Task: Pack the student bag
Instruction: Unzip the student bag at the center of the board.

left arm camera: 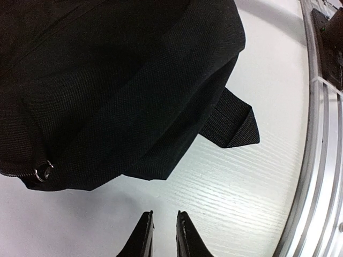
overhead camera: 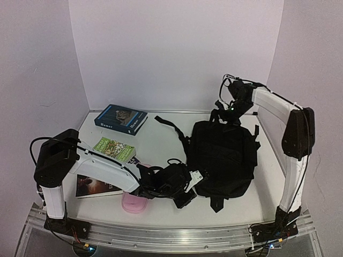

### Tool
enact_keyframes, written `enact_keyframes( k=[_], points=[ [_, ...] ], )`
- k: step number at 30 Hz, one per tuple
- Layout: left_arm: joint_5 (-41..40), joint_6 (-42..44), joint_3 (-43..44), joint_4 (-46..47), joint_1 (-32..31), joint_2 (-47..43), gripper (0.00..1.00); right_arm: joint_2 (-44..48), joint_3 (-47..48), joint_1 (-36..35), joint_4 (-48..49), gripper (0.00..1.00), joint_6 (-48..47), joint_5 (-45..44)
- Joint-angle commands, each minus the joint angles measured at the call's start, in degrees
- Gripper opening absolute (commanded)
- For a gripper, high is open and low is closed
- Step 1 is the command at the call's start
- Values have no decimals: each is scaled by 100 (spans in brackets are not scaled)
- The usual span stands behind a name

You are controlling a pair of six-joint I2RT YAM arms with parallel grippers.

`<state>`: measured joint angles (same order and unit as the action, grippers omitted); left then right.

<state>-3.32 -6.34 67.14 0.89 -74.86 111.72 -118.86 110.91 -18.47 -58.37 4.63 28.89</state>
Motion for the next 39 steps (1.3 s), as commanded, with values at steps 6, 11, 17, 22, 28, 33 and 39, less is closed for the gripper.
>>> enact_keyframes(
  k=[6,11,17,22,28,33,39],
  points=[
    [1128,-1166,-587,994,798,-1052,29,1203,-1161,136,-88,98,-847,549],
    [713,-1387,-980,1111,923,-1592,40,1406,-1643,-11,-41,84,-743,1138],
    [123,-1882,-1275,1114,1094,-1794,42,1444,-2112,-825,55,70,-589,912],
    [-466,-2234,-1301,957,1118,-1804,43,1184,-2084,-1347,168,67,-208,598],
    [-1228,-2657,-1368,684,1149,-1905,44,854,-2036,-1618,168,55,-103,605],
    [-1346,-2753,-1341,524,1156,-1862,44,651,-1958,-1794,176,55,-109,464],
    [-1375,-2764,-1282,464,1154,-1828,44,320,-1916,-1813,171,53,-65,416]
  ],
)
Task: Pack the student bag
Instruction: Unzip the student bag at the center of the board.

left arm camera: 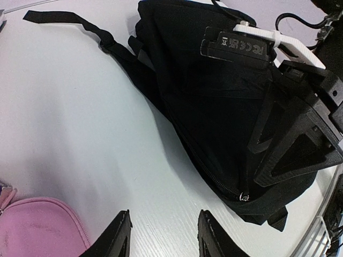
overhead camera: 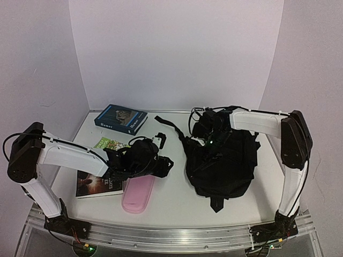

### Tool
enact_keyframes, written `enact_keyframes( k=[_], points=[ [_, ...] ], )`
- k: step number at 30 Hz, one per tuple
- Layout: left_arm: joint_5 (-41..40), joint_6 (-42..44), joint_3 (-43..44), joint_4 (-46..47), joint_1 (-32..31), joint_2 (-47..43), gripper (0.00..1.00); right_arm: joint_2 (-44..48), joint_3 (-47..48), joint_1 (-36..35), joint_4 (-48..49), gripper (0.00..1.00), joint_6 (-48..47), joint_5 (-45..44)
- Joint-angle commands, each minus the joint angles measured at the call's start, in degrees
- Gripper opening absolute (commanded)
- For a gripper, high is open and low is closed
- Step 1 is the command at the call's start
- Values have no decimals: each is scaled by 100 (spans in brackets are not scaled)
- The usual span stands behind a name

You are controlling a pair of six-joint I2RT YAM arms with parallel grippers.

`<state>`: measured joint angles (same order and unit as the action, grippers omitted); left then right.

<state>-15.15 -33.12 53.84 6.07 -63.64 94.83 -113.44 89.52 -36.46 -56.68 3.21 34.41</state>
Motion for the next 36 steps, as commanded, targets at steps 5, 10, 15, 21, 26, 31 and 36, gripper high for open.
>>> enact_keyframes(
  k=[5,10,15,21,26,31,36],
  points=[
    [-190,-65,81,-82,34,-80,44,-394,360,-22,1,46,119,-59],
    [-187,-64,75,-109,31,-45,44,-555,431,-45,7,42,137,13],
    [-216,-28,84,-138,35,-44,44,-665,470,-46,-1,37,162,47],
    [-234,9,117,-158,36,-25,44,-749,475,-46,-11,31,167,-30],
    [-97,64,89,-86,37,3,45,-810,507,-47,-35,13,197,-35],
    [269,30,192,35,37,165,50,-681,623,-43,-110,0,157,-47],
    [559,-298,153,472,71,298,53,-431,703,-40,-121,0,128,-235]
  ],
)
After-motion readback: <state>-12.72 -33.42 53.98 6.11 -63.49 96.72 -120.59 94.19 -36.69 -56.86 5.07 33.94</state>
